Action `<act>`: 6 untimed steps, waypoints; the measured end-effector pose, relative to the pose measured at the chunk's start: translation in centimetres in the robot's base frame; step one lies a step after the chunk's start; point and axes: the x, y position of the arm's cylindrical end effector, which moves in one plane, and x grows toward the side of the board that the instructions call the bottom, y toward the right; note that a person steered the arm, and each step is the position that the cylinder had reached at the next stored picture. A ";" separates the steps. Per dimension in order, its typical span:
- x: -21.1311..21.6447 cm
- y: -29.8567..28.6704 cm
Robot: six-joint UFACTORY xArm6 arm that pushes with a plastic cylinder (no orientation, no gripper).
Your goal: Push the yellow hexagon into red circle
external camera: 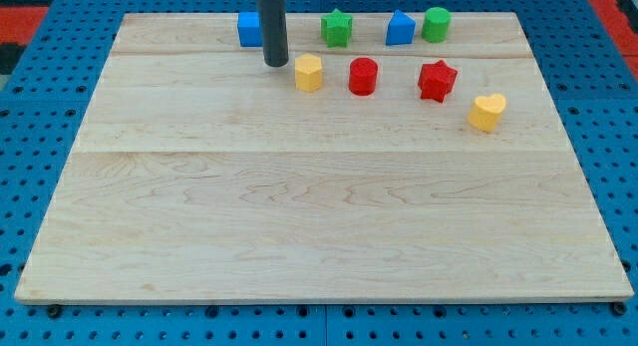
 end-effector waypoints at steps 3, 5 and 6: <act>0.9 0.6; 2.7 2.4; 2.7 4.4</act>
